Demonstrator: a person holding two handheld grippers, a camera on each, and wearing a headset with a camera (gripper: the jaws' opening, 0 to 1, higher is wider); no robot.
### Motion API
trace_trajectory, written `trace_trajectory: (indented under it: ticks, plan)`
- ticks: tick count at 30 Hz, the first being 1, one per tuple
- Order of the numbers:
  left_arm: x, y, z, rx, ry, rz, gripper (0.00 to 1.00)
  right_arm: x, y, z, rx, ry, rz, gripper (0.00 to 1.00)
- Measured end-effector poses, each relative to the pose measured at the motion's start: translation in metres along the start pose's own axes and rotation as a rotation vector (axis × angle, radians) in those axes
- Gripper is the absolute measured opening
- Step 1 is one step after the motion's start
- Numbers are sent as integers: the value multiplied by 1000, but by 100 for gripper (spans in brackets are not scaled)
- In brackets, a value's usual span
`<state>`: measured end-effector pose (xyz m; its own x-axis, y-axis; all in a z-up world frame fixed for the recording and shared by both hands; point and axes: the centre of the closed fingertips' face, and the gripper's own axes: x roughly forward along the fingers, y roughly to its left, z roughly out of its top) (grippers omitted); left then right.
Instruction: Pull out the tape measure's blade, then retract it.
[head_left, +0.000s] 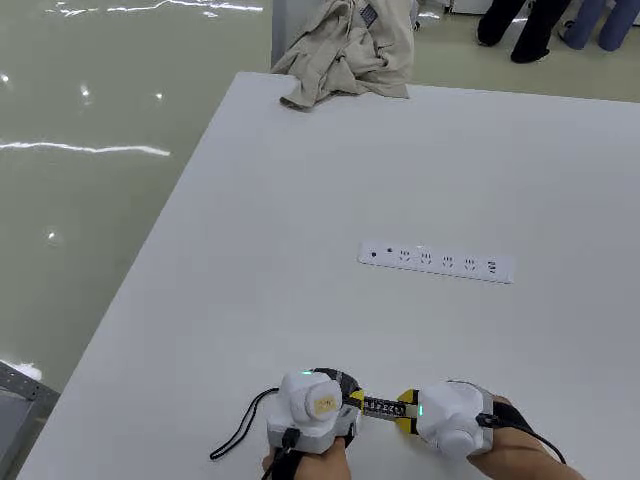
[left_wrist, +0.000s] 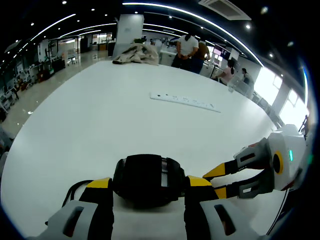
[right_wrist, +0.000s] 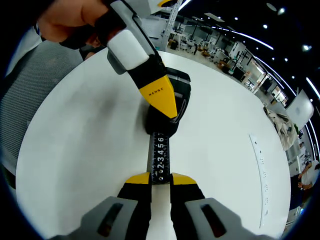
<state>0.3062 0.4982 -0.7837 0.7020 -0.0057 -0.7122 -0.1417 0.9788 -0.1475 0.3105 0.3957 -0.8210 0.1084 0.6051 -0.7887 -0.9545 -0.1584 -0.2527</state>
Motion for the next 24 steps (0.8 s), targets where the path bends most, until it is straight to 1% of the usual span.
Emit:
trace_trajectory:
  ticks: [9, 24]
  plan:
    - [0, 0, 0, 2, 3, -2, 53, 7, 0, 9, 17, -20, 15, 13]
    - [0, 0, 0, 3, 8, -3, 53, 11, 1, 15, 40, -33, 40, 13]
